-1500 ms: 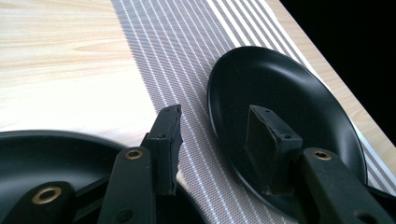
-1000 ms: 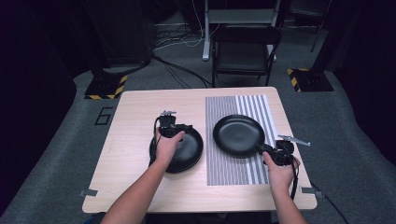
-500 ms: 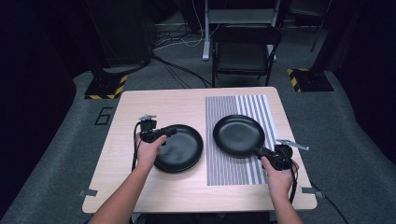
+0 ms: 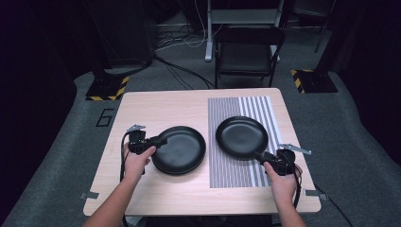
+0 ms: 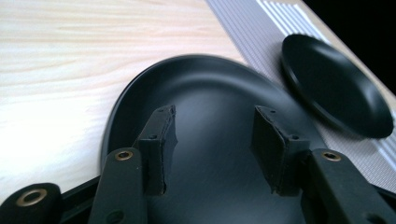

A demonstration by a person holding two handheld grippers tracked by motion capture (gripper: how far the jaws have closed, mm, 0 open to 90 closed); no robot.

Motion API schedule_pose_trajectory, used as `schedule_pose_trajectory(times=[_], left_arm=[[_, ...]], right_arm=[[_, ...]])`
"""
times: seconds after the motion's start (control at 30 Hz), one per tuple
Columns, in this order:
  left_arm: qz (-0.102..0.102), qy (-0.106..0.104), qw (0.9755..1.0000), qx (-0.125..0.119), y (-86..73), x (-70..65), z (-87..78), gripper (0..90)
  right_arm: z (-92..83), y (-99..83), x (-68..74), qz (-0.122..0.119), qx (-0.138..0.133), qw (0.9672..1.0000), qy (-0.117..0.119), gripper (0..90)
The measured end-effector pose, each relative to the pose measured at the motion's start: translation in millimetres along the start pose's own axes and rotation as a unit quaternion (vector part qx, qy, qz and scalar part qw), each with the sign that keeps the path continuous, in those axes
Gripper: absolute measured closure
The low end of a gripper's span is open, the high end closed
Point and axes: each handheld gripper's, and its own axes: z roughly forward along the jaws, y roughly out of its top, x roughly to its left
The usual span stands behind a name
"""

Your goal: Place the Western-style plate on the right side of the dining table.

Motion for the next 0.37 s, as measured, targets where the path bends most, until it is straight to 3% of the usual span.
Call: schedule_pose_trajectory(times=[0.17, 0.37], left_arm=[[0.011, 0.014, 0.9998, 0.004, -15.8, 13.6, -11.8, 49.1], [0.0, 0.017, 0.9998, -0.006, -24.4, 24.5, -19.0, 47.5]], right_arm=[[-2.0, -3.8, -0.6, -0.005, -0.001, 1.0, 0.003, 47.3], [-4.1, -6.5, -3.3, -0.021, -0.008, 0.9997, 0.0, 44.7]])
